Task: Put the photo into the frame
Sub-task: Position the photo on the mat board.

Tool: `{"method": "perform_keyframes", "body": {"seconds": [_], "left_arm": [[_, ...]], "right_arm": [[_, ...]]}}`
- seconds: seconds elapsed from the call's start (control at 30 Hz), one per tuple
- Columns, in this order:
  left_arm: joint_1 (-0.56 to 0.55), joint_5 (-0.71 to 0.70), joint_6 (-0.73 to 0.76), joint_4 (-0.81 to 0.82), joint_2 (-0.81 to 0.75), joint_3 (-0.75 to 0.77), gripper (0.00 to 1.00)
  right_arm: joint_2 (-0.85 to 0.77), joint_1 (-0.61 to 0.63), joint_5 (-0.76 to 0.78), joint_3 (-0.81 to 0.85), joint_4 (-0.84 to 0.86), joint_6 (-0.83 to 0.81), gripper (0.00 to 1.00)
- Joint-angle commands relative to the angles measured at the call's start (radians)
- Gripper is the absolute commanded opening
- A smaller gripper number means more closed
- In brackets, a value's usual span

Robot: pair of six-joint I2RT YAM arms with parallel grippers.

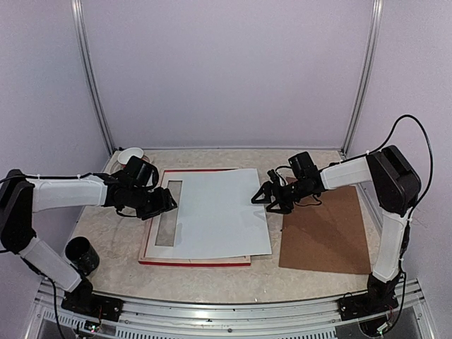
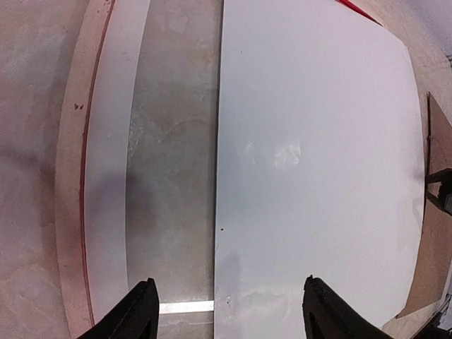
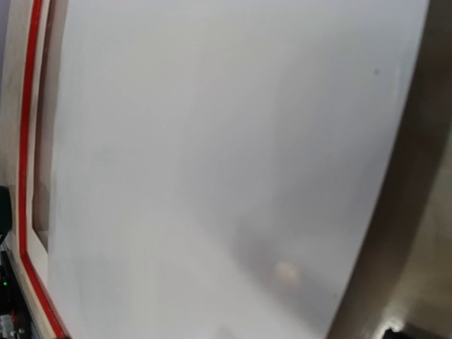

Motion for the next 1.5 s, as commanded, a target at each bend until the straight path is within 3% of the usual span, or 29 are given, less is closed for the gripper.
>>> {"method": "perform_keyframes", "body": {"seconds": [0.0, 0.3, 0.7, 1.47], "left_arm": [[-0.038, -0.051, -0.009, -0.112, -0.062, -0.011, 0.69], [-0.176, -0.119, -0.075, -0.21, -0.03, -0.002, 0.69], [-0.212, -0.189, -0.114, -0.301, -0.066, -0.019, 0.69], [-0.205, -0.159, -0.114, -0.201, 0.003, -0.074, 0.69]], "right_arm": [[0.004, 0.009, 0.009, 0.021, -0.013, -0.019, 0.95], [-0.001, 0.009, 0.008, 0.015, -0.01, -0.031, 0.95], [0.006, 0.009, 0.001, 0.011, -0.006, -0.04, 0.96], [0.014, 0.009, 0.001, 0.012, -0.012, -0.046, 0.96]]}}
